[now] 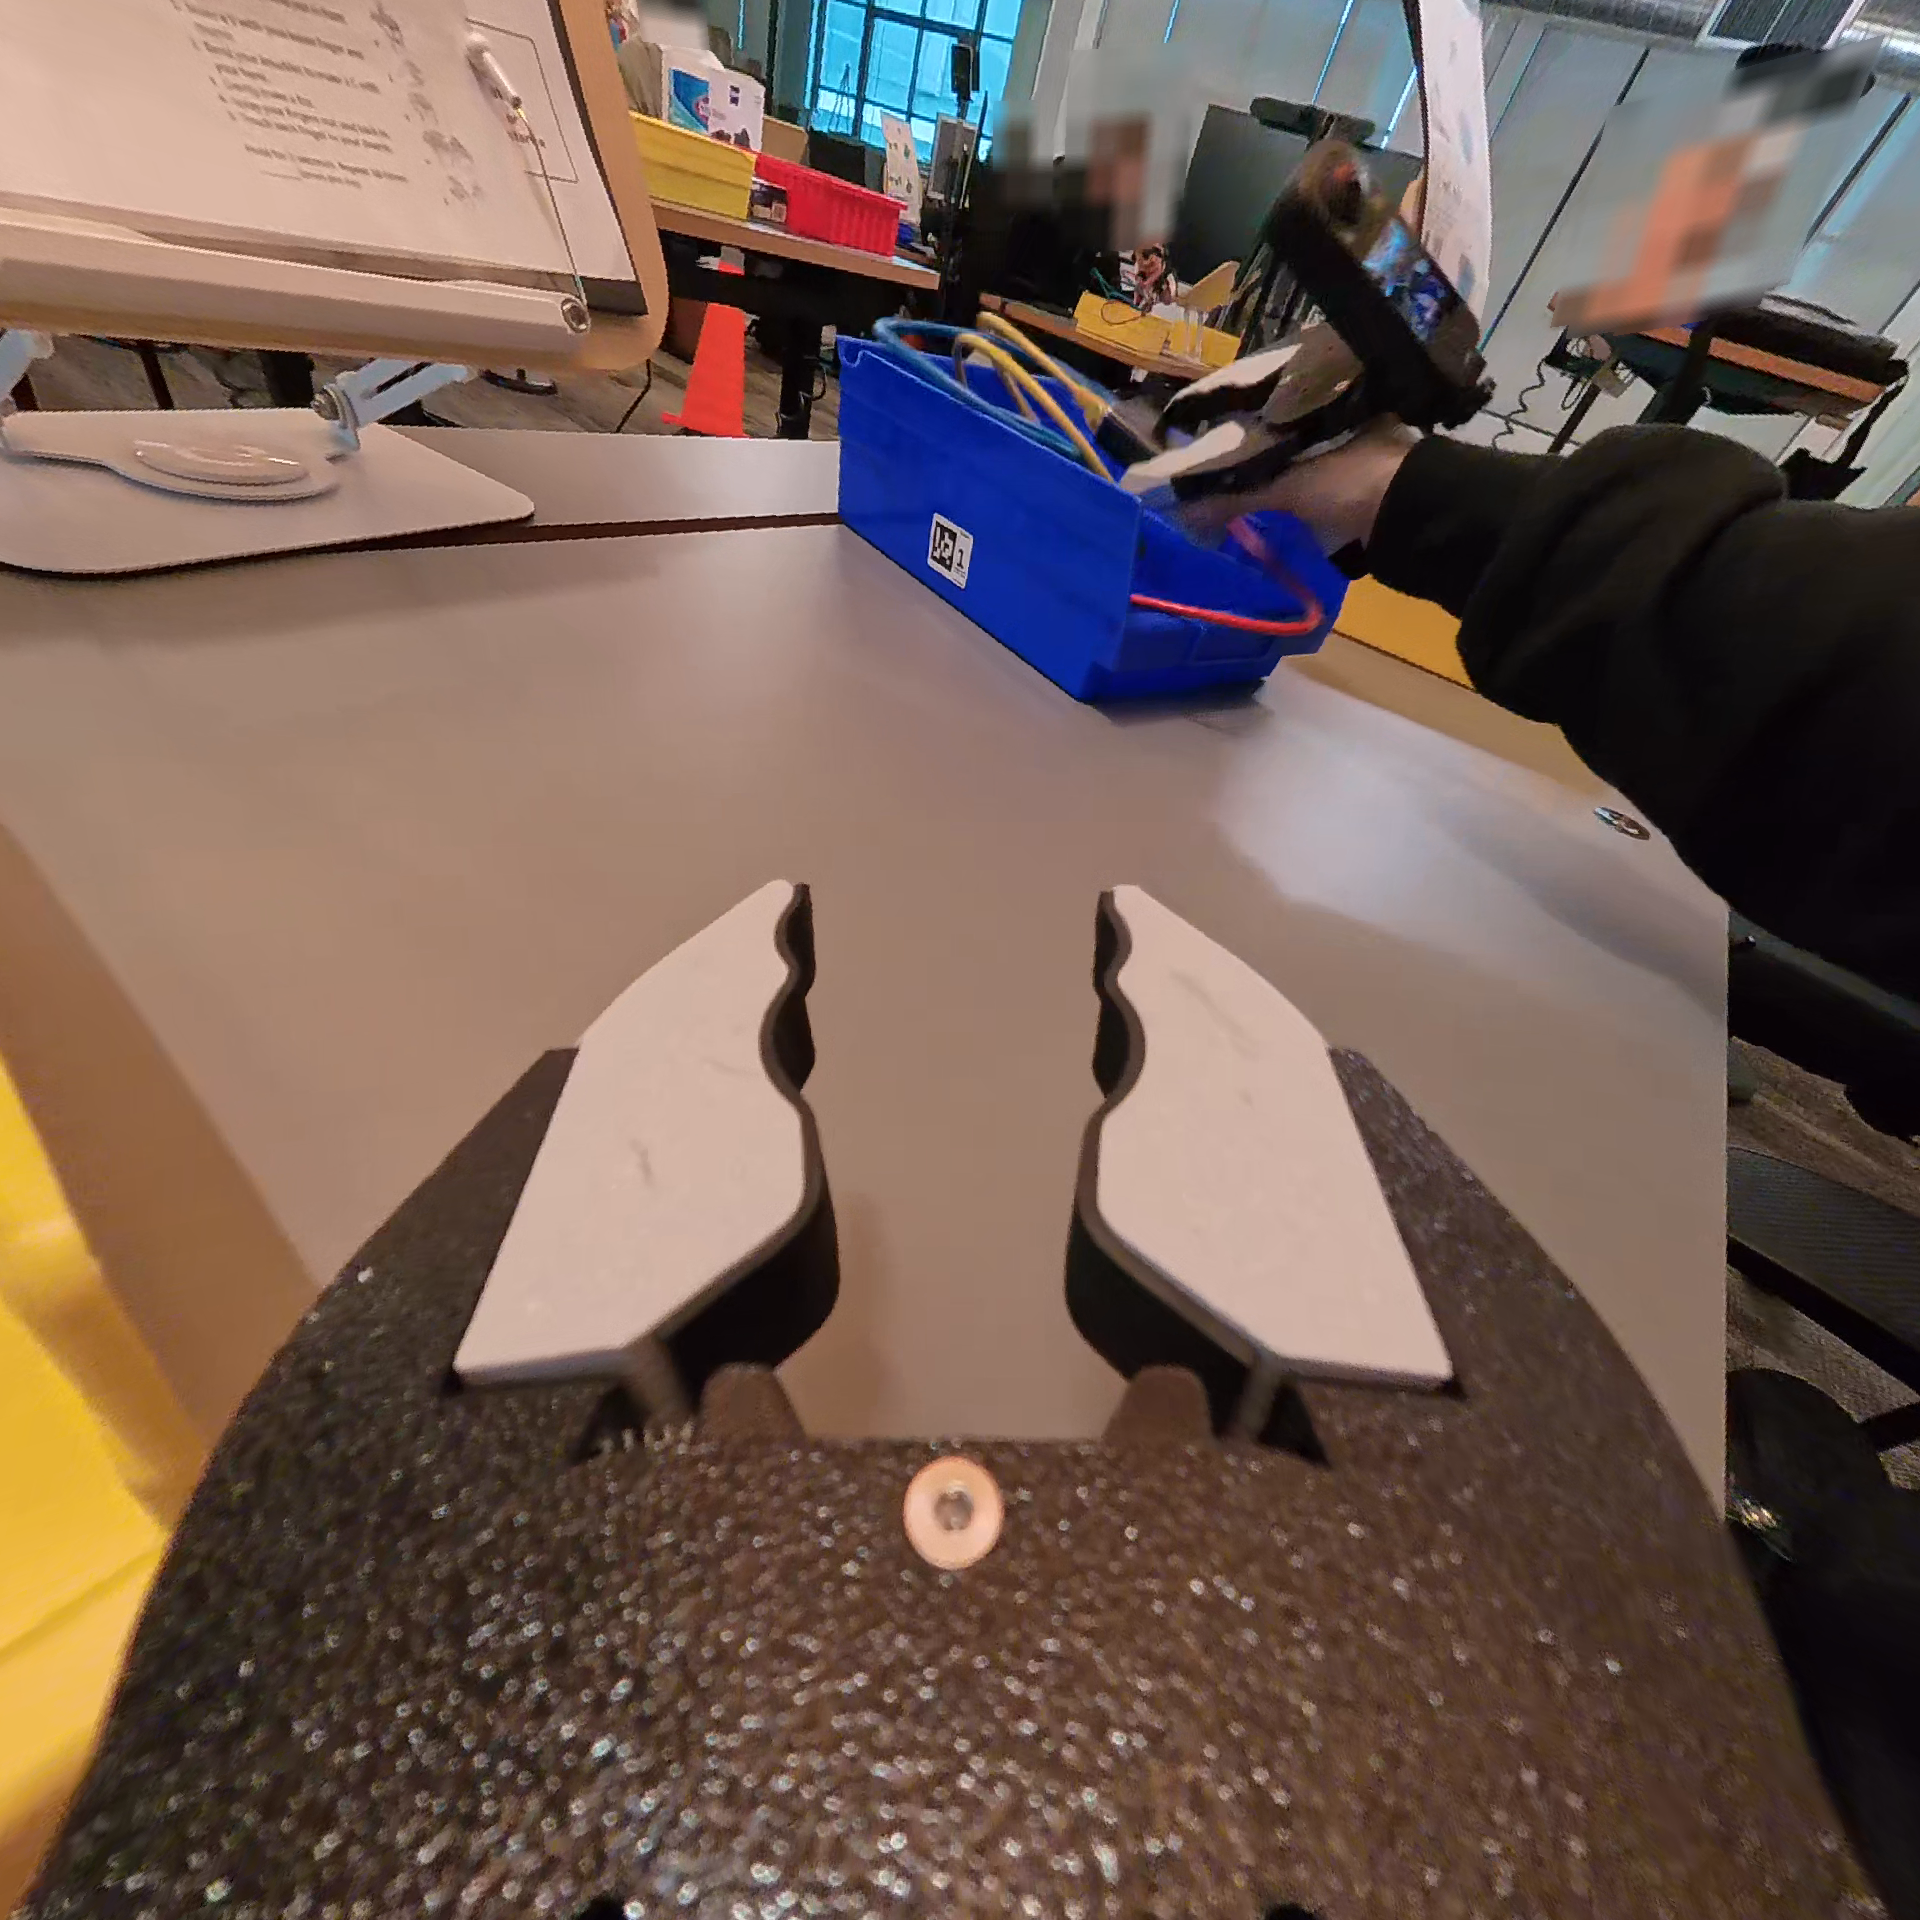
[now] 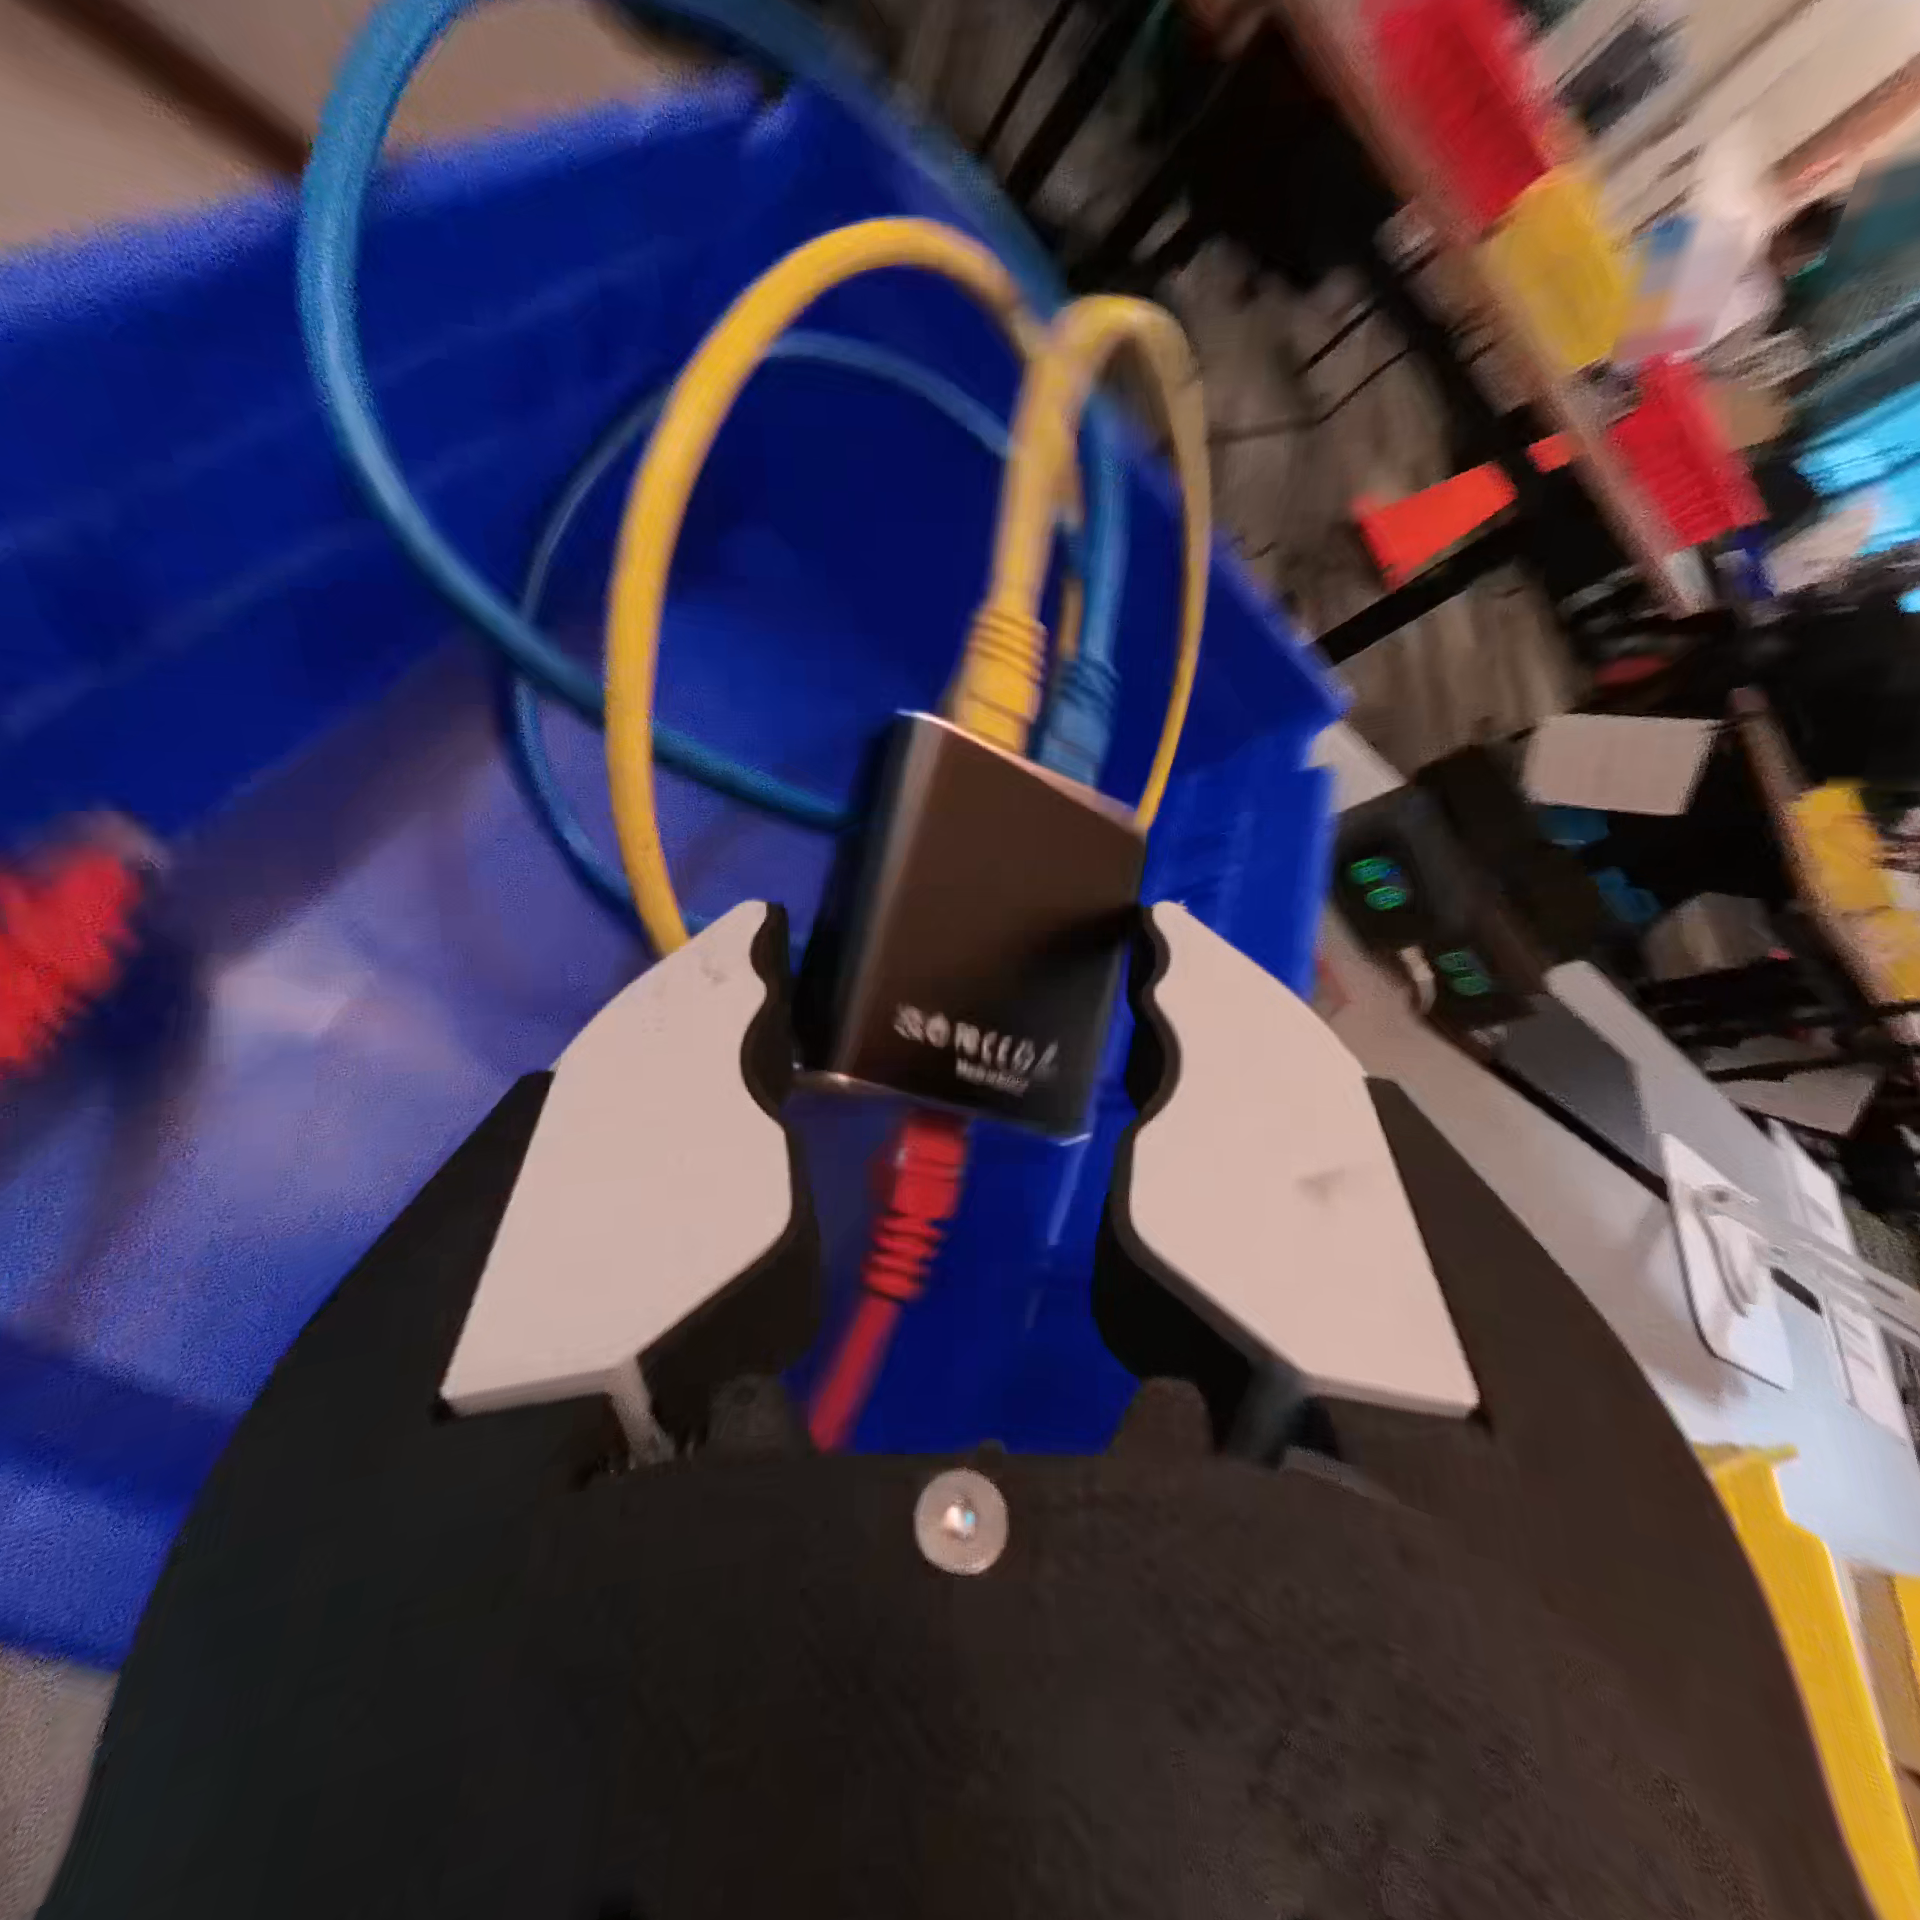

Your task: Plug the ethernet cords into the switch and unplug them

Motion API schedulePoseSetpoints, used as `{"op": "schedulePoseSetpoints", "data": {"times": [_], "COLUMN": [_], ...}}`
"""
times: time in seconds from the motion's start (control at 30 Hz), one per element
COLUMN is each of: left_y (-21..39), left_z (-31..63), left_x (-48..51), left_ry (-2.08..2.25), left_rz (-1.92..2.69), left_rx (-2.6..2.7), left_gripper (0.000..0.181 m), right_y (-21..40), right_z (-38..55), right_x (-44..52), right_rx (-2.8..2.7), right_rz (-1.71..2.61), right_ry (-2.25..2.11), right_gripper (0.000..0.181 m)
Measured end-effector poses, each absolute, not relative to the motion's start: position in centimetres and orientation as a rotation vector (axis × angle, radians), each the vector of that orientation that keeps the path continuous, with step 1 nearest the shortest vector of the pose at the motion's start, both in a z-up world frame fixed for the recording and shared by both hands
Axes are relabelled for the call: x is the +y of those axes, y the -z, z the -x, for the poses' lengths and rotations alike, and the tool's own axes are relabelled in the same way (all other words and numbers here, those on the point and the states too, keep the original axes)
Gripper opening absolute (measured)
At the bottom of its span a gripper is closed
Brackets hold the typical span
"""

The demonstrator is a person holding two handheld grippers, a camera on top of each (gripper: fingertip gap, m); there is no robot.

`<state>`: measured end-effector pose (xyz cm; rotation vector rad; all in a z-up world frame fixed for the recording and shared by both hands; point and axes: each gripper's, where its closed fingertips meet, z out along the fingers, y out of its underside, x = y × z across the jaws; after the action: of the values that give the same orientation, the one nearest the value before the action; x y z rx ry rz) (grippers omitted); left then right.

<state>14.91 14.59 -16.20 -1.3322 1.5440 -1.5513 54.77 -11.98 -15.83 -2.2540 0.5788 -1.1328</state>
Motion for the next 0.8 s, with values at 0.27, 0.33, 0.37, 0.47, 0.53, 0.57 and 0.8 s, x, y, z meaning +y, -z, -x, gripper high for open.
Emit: {"op": "schedulePoseSetpoints", "data": {"times": [0.27, 0.33, 0.37, 0.47, 0.53, 0.57, 0.8], "left_y": [16.4, 16.6, 16.7, 17.4, 18.4, 18.8, 19.1], "left_z": [-14.9, -14.9, -14.9, -15.2, -15.9, -16.3, -24.2], "left_x": [13.3, 12.8, 12.5, 11.5, 10.7, 10.1, 2.8], "left_ry": [1.545, 1.545, 1.54, 1.494, 1.417, 1.379, 1.159], "left_rz": [1.314, 1.307, 1.304, 1.302, 1.318, 1.321, 1.186], "left_rx": [1.595, 1.614, 1.629, 1.688, 1.751, 1.785, 1.883], "left_gripper": [0.052, 0.052, 0.052, 0.052, 0.052, 0.052, 0.062], "right_y": [13.2, 11.9, 11.4, 10.9, 12.1, 13.0, 16.7], "right_z": [-53.4, -52.0, -51.0, -46.7, -43.1, -41.3, -36.4], "right_x": [-13.0, -13.4, -13.8, -16.1, -16.6, -16.7, -17.3], "right_rx": [0.297, 0.358, 0.409, 0.632, 0.75, 0.801, 0.923], "right_rz": [2.394, 2.358, 2.335, 2.233, 2.137, 2.091, 2.013], "right_ry": [1.345, 1.326, 1.318, 1.298, 1.181, 1.119, 1.024], "right_gripper": [0.076, 0.075, 0.076, 0.079, 0.083, 0.084, 0.091]}}
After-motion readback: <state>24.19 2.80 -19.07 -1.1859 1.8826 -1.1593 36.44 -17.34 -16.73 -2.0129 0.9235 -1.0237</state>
